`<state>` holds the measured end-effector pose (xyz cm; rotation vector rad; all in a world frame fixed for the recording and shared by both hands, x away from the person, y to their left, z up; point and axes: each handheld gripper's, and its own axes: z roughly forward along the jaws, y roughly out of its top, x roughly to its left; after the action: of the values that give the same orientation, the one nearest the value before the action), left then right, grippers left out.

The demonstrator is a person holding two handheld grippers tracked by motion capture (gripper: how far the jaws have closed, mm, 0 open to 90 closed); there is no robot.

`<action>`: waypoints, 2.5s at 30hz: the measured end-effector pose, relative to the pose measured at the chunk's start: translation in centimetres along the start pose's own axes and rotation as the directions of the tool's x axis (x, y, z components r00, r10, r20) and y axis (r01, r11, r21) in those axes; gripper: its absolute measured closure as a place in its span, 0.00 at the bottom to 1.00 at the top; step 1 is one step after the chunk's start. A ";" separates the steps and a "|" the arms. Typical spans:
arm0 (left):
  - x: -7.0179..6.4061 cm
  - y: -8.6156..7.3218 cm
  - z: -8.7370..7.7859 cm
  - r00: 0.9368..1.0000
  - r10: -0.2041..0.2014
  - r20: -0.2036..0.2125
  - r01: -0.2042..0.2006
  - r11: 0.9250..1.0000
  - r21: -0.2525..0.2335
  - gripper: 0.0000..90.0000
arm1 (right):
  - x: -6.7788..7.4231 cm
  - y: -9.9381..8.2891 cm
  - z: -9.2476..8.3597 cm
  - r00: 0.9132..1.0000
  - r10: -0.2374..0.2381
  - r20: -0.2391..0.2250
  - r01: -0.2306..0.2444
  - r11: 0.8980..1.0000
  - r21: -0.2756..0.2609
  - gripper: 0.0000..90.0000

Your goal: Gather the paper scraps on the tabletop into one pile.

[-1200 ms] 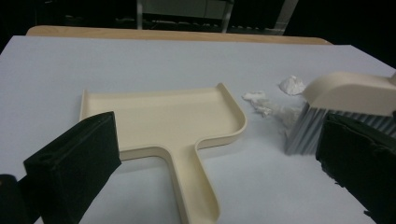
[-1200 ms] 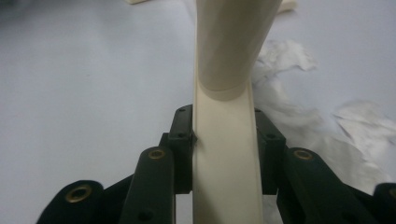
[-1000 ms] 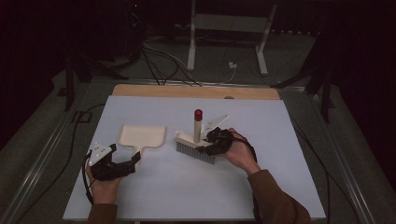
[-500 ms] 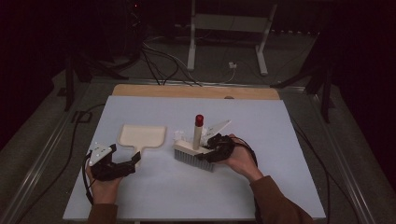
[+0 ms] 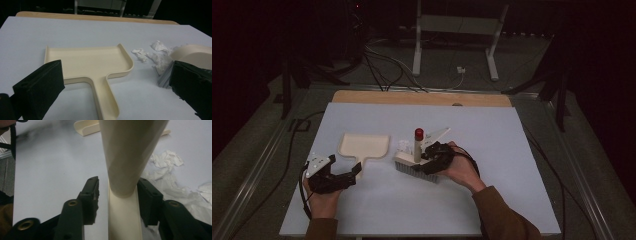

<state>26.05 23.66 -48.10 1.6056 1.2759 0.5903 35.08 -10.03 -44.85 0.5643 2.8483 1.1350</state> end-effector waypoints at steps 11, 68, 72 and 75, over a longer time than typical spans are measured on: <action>0.2 0.0 -0.1 1.000 -0.012 -0.006 0.012 1.000 -0.007 0.00 | 0.3 0.6 0.8 0.994 0.111 0.010 -0.112 0.993 0.039 0.74; 0.7 -0.2 -0.1 0.999 -0.030 -0.011 0.030 1.000 -0.008 0.00 | -0.8 -1.4 -0.2 0.626 0.670 0.399 -0.589 0.742 -0.321 0.75; 0.7 -0.2 -0.1 0.999 -0.031 -0.011 0.031 0.999 -0.007 0.00 | -0.4 -1.2 -0.7 0.638 0.679 0.363 -0.590 0.734 -0.337 0.75; 0.7 -0.2 -0.1 0.999 -0.032 -0.010 0.031 0.999 -0.008 0.00 | -0.2 -0.9 -0.9 0.650 0.683 0.332 -0.592 0.730 -0.342 0.75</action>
<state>26.09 24.39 -48.34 1.5748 1.3026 0.5844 34.79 -11.27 -44.85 1.6694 2.1246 1.1352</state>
